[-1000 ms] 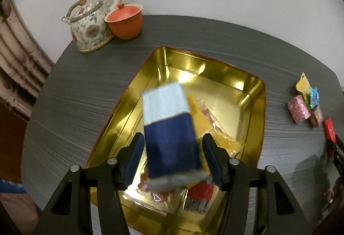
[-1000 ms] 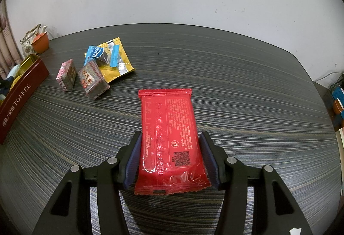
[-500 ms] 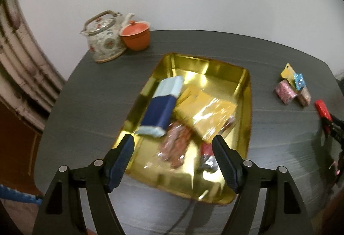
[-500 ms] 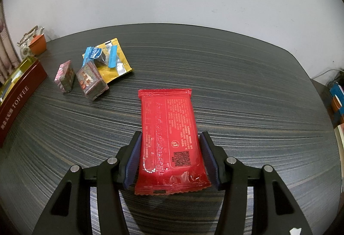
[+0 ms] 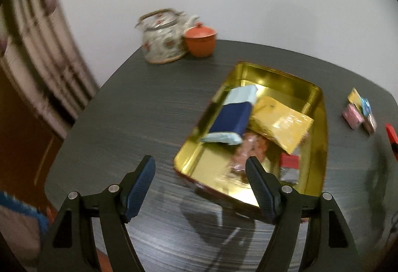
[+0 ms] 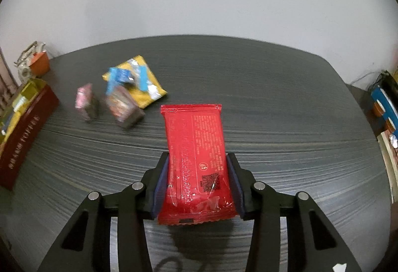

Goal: Organize snacks
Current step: 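Carry the red wrapper bag into the gold tin and open the right tool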

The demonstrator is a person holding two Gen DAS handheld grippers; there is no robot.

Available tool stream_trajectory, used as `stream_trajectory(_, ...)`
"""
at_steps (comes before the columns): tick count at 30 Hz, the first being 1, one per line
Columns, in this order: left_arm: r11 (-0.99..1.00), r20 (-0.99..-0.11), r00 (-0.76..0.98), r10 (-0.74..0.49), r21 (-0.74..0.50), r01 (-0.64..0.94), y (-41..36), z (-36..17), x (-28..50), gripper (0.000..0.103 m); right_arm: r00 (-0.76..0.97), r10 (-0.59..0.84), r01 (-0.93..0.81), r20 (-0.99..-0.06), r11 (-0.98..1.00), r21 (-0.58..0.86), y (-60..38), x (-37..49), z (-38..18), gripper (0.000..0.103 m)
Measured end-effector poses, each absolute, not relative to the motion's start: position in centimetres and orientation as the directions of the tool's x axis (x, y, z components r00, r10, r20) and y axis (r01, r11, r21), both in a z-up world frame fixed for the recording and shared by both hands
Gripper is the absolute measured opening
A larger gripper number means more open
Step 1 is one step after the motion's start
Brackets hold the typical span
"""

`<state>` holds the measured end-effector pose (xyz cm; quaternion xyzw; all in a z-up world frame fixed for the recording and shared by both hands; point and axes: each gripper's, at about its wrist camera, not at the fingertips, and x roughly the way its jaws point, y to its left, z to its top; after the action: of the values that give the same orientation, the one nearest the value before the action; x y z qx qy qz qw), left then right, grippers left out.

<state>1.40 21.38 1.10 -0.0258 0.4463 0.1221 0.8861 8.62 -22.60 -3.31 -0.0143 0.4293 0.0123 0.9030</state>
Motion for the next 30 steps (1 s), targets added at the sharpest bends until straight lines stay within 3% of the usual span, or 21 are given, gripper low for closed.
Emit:
stream_trajectory(3, 0.963, -0.785, 0.603, 0.146, -0.026, -0.268, 22.8, 2.1, 1.1, 0.076, 0.654, 0.06, -0.093, -0.754, 0.996, -0.001, -19.7, 8.2, -1.1, 0.041)
stream_trajectory(7, 0.95, -0.78, 0.593, 0.201, 0.008, -0.311, 24.2, 2.3, 0.8, 0.079, 0.643, 0.17, -0.215, -0.746, 0.976, 0.037, -14.3, 8.2, 0.7, 0.041)
stream_trajectory(16, 0.91, -0.804, 0.553, 0.219, -0.037, -0.414, 27.4, 1.7, 0.7, 0.079, 0.551, 0.384, -0.492, -0.74, 0.866, 0.083, -0.1, 8.6, 2.1, 0.041)
stream_trajectory(30, 0.866, -0.84, 0.496, 0.218, -0.068, -0.495, 29.4, 0.6, 0.6, 0.079, 0.463, 0.389, -0.593, -0.796, 0.804, 0.048, 9.3, 9.4, -1.1, 0.041)
